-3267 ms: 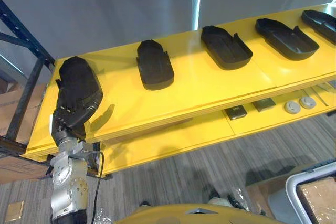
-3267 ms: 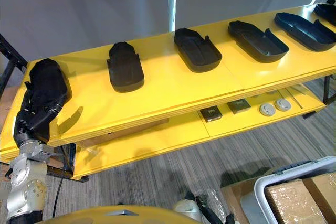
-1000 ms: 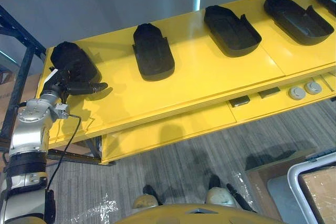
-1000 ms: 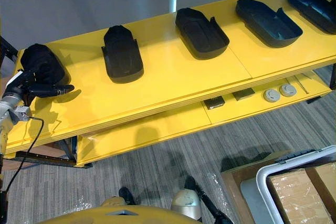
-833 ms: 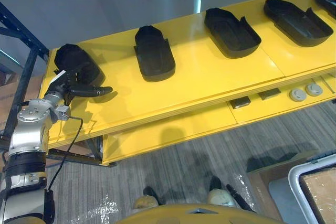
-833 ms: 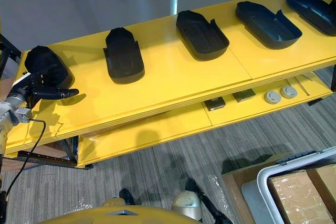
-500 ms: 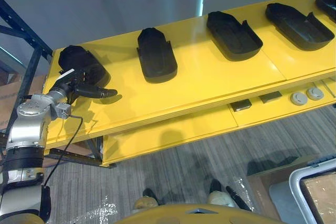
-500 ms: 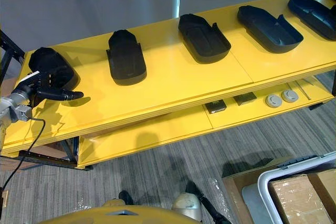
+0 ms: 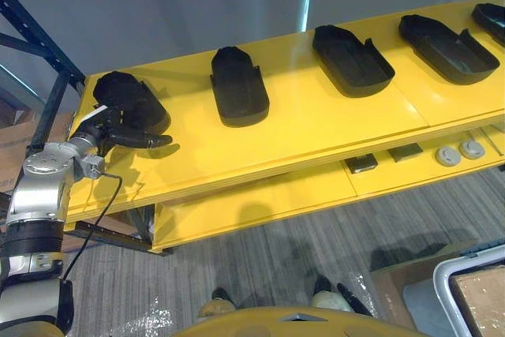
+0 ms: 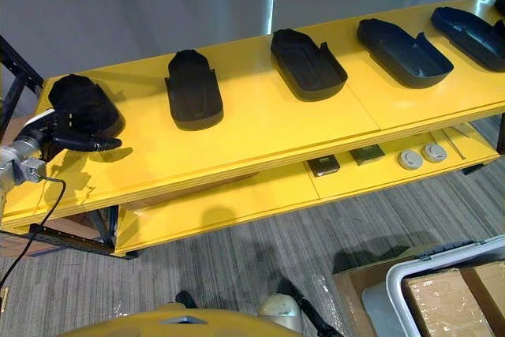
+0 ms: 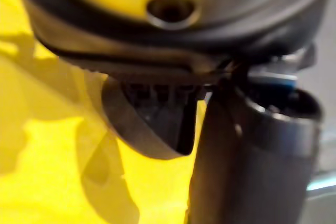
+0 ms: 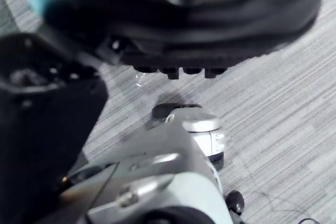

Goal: Walk over and take three plastic housings, then place them on the shelf

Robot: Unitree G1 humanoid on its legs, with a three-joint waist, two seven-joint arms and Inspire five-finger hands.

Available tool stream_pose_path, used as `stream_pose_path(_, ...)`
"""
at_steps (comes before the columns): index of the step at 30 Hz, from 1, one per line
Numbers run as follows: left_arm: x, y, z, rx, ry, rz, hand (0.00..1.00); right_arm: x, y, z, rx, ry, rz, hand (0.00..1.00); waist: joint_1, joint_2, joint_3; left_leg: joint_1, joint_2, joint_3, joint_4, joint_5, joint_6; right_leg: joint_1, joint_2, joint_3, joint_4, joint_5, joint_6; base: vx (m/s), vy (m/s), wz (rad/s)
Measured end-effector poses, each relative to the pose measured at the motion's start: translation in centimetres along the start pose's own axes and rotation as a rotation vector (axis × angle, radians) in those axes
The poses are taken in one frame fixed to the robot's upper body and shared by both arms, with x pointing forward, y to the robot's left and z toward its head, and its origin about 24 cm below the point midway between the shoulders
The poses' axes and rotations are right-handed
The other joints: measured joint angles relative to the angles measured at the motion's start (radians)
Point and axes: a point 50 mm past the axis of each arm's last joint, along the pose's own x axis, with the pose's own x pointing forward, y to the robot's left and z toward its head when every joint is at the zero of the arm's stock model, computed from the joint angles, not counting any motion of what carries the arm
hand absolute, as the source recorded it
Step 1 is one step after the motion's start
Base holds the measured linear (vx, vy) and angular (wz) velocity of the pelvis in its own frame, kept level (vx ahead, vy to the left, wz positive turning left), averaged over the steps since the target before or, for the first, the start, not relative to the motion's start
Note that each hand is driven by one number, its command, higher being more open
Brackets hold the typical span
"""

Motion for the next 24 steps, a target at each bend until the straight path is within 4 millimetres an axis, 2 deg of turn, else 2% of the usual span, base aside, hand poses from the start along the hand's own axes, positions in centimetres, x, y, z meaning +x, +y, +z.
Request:
stream_pose_path(5,-0.1,1.3,2.7,-0.042,-0.164,0.178,1.00,0.0,0.2,-0.2,-0.018,0.011,-0.004,1.00,0.002,-0.014,-0.009,-0.001,-0.001,-0.009,0.000,0.001,0.001,0.002,-0.001,-0.002,0.000,0.000,0.000,0.00,0.000,0.01)
stream_pose_path(9,-0.7,1.0,5.0,-0.074,-0.323,0.268,1.00,0.0,0.3,-0.3,-0.006,0.013,-0.008,1.00,-0.001,-0.016,-0.009,-0.002,-0.001,-0.009,0.000,0.001,0.001,0.000,-0.001,-0.002,0.000,0.000,0.000,0.00,0.000,0.00)
stream_pose_path(11,-1.1,-0.1,6.5,-0.123,-0.441,0.296,1.00,0.0,0.3,-0.3,-0.007,0.008,-0.009,1.00,-0.004,-0.017,-0.008,-0.001,-0.001,-0.009,0.000,0.001,0.001,-0.001,-0.001,-0.002,0.000,0.000,0.000,0.00,0.000,0.00)
stream_pose_path(15,-1.1,-2.5,8.1,-0.275,-0.557,0.237,1.00,0.0,0.5,-0.3,-0.004,0.004,-0.019,1.00,-0.013,-0.024,-0.004,-0.001,-0.001,-0.003,-0.001,0.001,0.001,-0.010,-0.001,0.001,0.001,0.000,0.000,0.00,0.000,-0.02)
stream_pose_path(20,-0.3,-4.9,8.0,-0.360,-0.557,0.208,1.00,0.2,1.2,0.2,0.012,-0.014,-0.001,1.00,-0.045,-0.047,0.017,-0.009,0.000,0.022,0.001,0.000,0.000,-0.036,0.001,0.026,0.003,0.004,-0.002,0.00,0.000,-0.14)
stream_pose_path(23,0.3,-6.1,8.0,-0.397,-0.552,0.207,1.00,0.2,2.2,0.4,0.038,-0.033,0.026,1.00,-0.061,-0.072,0.041,-0.040,0.000,0.037,0.011,-0.001,0.001,-0.072,0.001,0.047,0.004,0.020,-0.006,-0.01,-0.003,-0.14)
stream_pose_path(24,0.8,-6.7,8.5,-0.436,-0.564,0.208,1.00,0.3,2.4,0.6,0.048,-0.044,0.033,1.00,-0.065,-0.081,0.074,-0.044,0.001,0.037,0.025,-0.005,0.005,-0.073,-0.001,0.050,0.005,0.022,-0.006,-0.02,-0.006,-0.05)
